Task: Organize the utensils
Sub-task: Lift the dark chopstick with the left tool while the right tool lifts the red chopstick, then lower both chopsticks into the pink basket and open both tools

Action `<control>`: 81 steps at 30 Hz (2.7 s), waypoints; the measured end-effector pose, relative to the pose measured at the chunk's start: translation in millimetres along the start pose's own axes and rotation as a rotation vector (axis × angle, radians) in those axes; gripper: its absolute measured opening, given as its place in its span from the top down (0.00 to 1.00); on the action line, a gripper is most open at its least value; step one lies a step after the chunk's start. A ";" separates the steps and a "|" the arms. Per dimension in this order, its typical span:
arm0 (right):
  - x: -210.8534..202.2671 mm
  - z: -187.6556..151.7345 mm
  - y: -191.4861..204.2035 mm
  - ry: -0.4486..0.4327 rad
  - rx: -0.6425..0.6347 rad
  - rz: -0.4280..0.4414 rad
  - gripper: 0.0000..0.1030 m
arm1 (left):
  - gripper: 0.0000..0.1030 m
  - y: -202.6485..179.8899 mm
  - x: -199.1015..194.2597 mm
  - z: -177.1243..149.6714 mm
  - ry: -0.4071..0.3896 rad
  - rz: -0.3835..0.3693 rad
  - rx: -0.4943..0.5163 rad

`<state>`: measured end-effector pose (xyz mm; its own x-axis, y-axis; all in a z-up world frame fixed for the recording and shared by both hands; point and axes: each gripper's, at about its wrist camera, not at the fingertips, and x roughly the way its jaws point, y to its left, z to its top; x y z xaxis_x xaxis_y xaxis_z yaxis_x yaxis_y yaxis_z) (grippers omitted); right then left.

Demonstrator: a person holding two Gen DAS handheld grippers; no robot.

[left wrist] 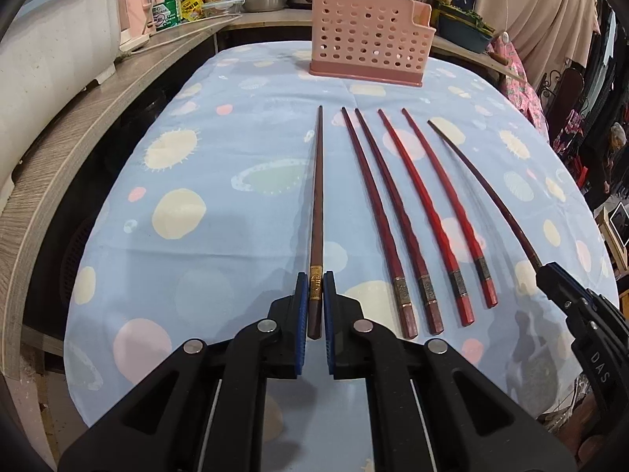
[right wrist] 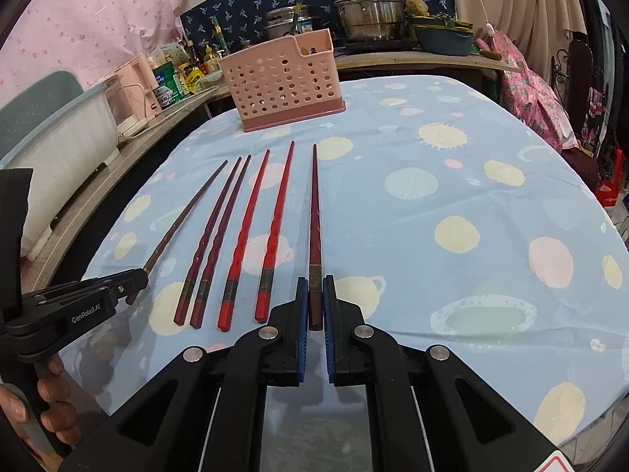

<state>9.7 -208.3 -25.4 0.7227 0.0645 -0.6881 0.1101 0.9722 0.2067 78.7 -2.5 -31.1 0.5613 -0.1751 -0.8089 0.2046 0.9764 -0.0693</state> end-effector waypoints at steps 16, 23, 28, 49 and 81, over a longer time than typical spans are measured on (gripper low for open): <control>-64.3 76.7 -6.9 -0.213 0.039 0.038 0.93 | 0.93 10.1 -57.2 49.4 -0.129 -0.039 -0.037; -79.1 115.6 -11.7 -0.284 0.062 0.051 0.93 | 0.93 13.0 -79.3 87.4 -0.200 -0.047 -0.053; -81.0 136.9 -11.3 -0.304 0.065 0.055 0.93 | 0.93 12.6 -92.2 116.9 -0.251 -0.060 -0.064; -83.5 238.5 -3.1 -0.411 0.100 0.185 0.93 | 0.93 13.6 -120.6 228.5 -0.380 -0.100 -0.088; 61.0 358.3 18.8 -0.411 0.082 0.116 0.93 | 0.93 8.5 -41.1 358.2 -0.483 -0.060 -0.112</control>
<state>300.4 -266.8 185.7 0.9433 0.0608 -0.3263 0.0543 0.9416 0.3323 344.6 -32.4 210.8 0.8640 -0.2439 -0.4404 0.1752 0.9658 -0.1912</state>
